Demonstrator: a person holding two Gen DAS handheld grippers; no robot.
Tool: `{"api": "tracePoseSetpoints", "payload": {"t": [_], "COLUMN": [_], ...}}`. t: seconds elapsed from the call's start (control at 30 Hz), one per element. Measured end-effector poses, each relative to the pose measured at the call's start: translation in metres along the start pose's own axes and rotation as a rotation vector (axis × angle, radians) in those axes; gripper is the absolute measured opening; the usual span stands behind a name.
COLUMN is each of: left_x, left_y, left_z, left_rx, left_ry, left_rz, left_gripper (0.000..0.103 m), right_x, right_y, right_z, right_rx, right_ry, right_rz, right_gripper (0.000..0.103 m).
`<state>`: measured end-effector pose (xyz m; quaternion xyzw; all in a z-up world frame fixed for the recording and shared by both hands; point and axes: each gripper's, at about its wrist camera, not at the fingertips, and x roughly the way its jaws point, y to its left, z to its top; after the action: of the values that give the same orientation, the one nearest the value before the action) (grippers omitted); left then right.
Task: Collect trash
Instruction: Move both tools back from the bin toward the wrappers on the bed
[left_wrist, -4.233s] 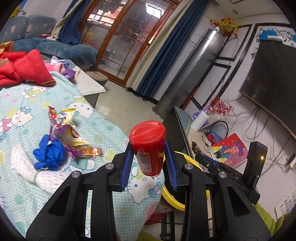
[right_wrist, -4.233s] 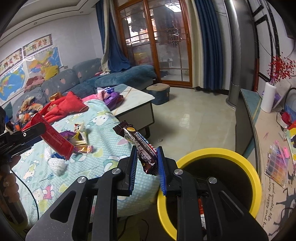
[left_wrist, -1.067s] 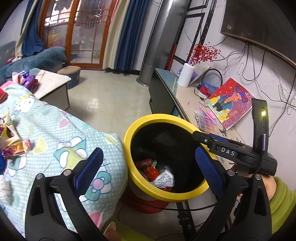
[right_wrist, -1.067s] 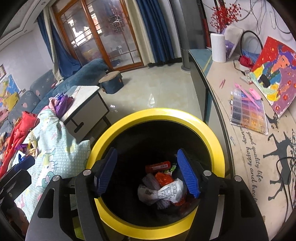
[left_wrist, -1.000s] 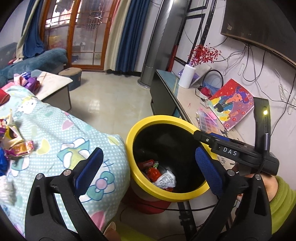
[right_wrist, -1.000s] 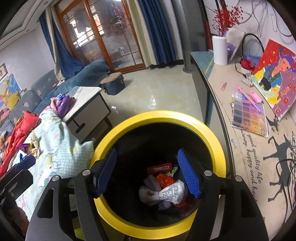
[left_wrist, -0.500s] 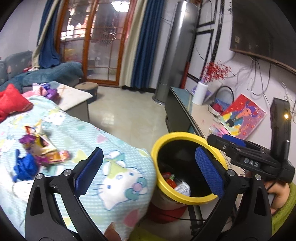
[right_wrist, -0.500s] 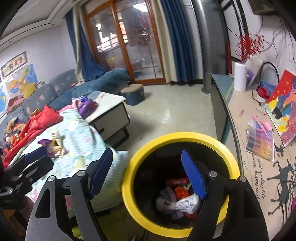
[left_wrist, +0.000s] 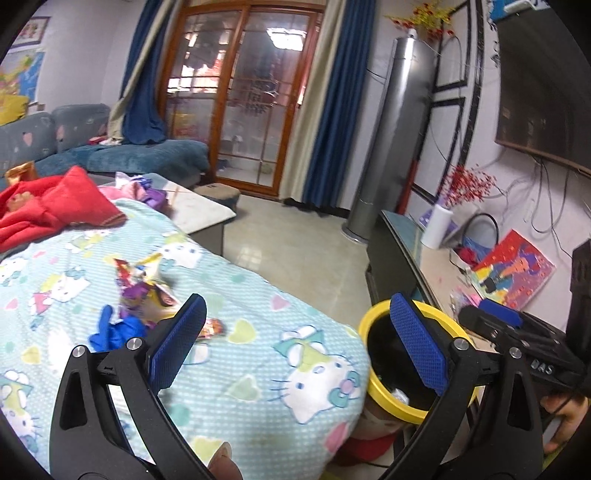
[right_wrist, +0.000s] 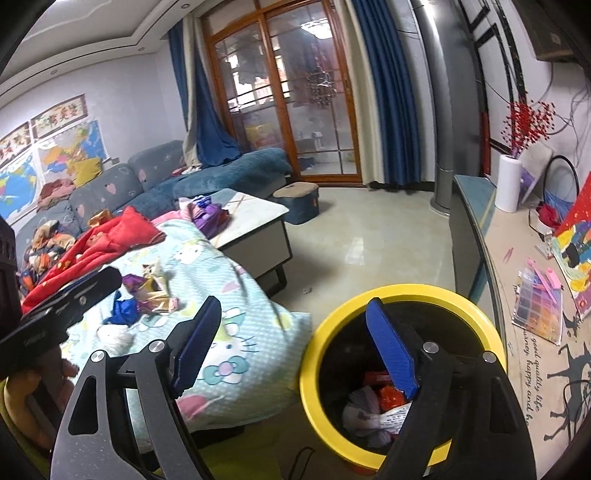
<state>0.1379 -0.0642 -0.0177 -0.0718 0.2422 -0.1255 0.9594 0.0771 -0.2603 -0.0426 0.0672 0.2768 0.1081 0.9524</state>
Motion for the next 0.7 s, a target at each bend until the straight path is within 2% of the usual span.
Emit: {"api": "tracePoseSetpoints", "payload": {"t": [0.3, 0.7], "left_x": [-0.013, -0.02], "left_y": [0.027, 0.067], "left_z": [0.005, 0.006], "left_rx": [-0.037, -0.081], "left_ry": [-0.048, -0.075], "left_rz": [0.058, 0.136], "left_gripper": [0.091, 0.092], "right_x": [0.005, 0.021], "right_y": [0.035, 0.087], "right_z": [0.002, 0.0], "right_rx": [-0.071, -0.179], "right_ry": [0.02, 0.053], "right_rz": [0.052, 0.138], "right_gripper": [0.078, 0.078]}}
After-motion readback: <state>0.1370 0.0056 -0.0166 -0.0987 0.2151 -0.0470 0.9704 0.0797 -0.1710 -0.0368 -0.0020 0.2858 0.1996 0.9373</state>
